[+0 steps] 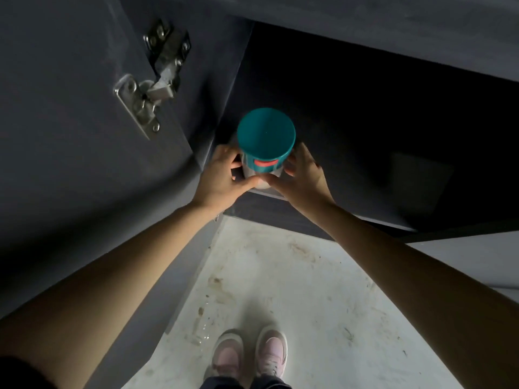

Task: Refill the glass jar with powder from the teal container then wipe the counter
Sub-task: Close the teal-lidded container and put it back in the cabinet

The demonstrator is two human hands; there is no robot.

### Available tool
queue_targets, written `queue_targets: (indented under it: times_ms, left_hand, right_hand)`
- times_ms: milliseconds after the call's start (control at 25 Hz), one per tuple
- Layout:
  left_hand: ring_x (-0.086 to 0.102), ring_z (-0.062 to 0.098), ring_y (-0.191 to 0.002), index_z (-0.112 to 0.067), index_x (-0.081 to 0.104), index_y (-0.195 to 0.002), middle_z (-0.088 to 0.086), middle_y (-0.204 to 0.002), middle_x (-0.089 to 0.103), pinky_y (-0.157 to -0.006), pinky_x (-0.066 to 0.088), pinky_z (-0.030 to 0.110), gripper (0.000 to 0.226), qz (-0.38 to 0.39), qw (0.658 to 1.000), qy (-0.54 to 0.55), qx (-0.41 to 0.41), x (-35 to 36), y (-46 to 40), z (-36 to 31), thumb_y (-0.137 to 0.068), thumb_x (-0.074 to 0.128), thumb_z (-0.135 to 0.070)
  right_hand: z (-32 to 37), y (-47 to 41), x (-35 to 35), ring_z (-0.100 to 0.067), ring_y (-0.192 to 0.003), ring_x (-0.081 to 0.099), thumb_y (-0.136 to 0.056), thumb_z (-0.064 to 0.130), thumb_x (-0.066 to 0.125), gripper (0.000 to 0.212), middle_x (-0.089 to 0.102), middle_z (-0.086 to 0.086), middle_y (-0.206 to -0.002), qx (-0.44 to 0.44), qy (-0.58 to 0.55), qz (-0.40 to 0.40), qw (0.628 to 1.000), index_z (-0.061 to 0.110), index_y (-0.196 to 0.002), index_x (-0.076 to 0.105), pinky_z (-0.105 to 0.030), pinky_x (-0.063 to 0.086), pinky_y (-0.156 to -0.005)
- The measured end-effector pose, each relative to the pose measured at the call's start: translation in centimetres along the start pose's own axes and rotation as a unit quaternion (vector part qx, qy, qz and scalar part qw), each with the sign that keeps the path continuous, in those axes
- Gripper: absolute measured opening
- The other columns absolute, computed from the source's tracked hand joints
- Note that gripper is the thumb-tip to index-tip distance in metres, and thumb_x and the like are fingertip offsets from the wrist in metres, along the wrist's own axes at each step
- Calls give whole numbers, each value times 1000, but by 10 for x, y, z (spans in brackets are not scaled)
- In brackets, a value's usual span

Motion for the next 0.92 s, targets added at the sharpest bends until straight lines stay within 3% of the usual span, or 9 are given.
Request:
queue_targets:
  times_ms: [160, 360, 520, 600, 680, 760, 920]
  left_hand:
    - [53, 24, -116, -12, 43, -128, 10, -133, 50, -94, 48, 48, 62, -8, 999, 38, -8, -1, -21, 5, -73, 71, -9]
    - [51, 23, -120, -15, 38, -132, 7, -138, 46, -96, 47, 45, 66, -6, 998, 53, -14, 2, -21, 4, -75, 70, -11]
    - [47, 21, -122, -14, 37, -132, 4, -136, 47, -99, 40, 31, 64, -32, 999, 30, -22, -2, -13, -2, -76, 69, -13]
    - [42, 22, -125, -10, 33, -134, 7, -139, 44, -100, 35, 28, 67, -52, 998, 4, -37, -5, 0, -6, -77, 68, -16]
    - [38, 24, -129, -7, 28, -137, 12, -142, 39, -105, 32, 34, 71, -50, 997, -45, -49, -6, 20, -9, -79, 66, -21]
    - [36, 27, -130, -7, 25, -138, 13, -143, 37, -107, 32, 40, 73, -36, 993, -85, -73, -9, 44, -19, -80, 64, -27]
    - [35, 26, -131, -10, 22, -139, 11, -146, 34, -107, 30, 47, 70, 28, 981, -160, -104, -12, 89, -57, -84, 56, -37]
  right_hand:
    - [-3, -17, 0, -17, -101, 55, -69, 35, 75, 64, 53, -8, -116, 8, 7, -47, 999, 7, -117, 44, -28, 50, -82]
    - [-10, -24, 0, -21, -112, 52, -71, 33, 72, 63, 52, -7, -123, 32, 28, -10, 999, 10, -121, 40, -35, 48, -89]
    - [-6, -19, -3, -22, -118, 47, -74, 24, 70, 72, 47, -8, -131, 24, 32, -4, 999, 14, -134, 30, -27, 39, -90]
    - [-2, -6, -7, -27, -120, 44, -79, 26, 64, 70, 43, -11, -133, 22, 73, -15, 997, 14, -137, 27, -32, 36, -93]
    - [0, 12, -12, -31, -123, 39, -83, 31, 56, 66, 39, -13, -137, 33, 157, -32, 986, 12, -138, 25, -45, 32, -99]
    - [8, 33, -22, -30, -129, 31, -86, 34, 52, 63, 34, -12, -142, 41, 213, -34, 976, 12, -138, 24, -47, 22, -106]
    - [28, 75, -49, -27, -136, 16, -88, 36, 47, 55, 26, -6, -147, 75, 290, 59, 952, 18, -136, 30, -51, 11, -111]
Point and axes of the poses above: each hand's wrist, its own y-axis away from the middle knuckle, its own x-axis out of the palm, z = x × y, the point moved 5 cm from there along -y, towards the middle knuckle
